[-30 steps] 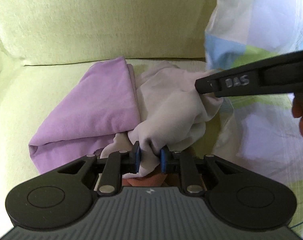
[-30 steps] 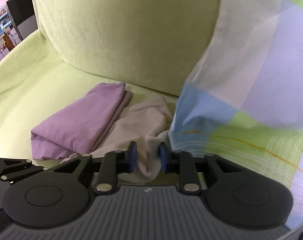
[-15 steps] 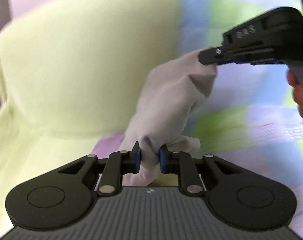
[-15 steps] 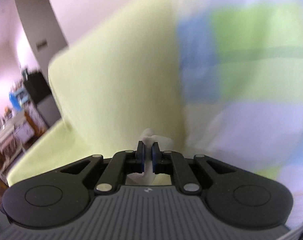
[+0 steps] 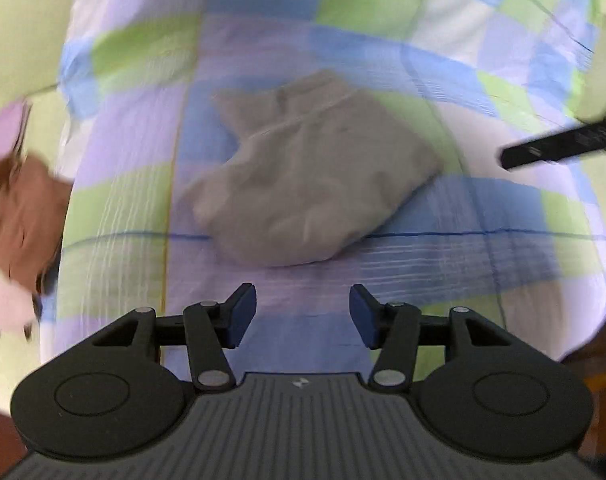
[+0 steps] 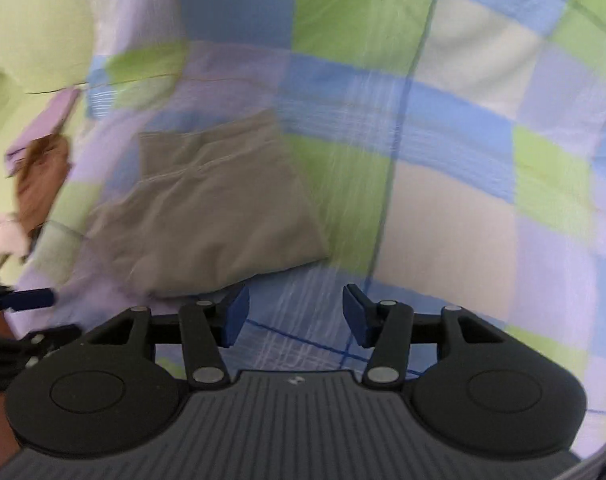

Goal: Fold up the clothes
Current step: 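Lift the beige shirt with both grippers and lay it on the plaid blanket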

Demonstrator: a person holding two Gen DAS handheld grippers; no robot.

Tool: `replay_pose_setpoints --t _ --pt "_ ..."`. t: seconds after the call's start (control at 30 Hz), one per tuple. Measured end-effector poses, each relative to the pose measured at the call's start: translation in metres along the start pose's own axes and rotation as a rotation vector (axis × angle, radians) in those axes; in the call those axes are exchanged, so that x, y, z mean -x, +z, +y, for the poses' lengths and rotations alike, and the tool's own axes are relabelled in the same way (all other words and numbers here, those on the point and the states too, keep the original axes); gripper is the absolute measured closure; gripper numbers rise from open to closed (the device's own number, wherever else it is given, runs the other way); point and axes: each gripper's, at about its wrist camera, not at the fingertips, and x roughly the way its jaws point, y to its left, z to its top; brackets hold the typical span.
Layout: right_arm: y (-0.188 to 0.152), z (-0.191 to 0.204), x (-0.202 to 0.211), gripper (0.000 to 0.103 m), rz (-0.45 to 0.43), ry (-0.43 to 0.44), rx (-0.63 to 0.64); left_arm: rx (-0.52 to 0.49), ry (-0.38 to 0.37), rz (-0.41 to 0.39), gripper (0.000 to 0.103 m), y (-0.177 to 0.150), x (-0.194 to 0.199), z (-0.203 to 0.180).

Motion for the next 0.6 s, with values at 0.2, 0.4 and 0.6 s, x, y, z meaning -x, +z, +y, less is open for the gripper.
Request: replay_pose_setpoints --t 0.2,0.4,0.6 --pt "0.018 0.005 -0.057 0.056 -0.064 0.084 0.137 0.103 0.02 -0.032 0.046 0.021 -0.052 0.034" --pt "0.049 0.017 -0.128 0.048 -0.105 0.152 0.177 0.334 -0.135 -0.024 0.077 0.021 -0.084 0.056" --pt "0.04 0.018 -0.114 0.101 -0.186 0.195 0.265 0.161 -0.121 -0.188 0.096 0.023 -0.034 0.021"
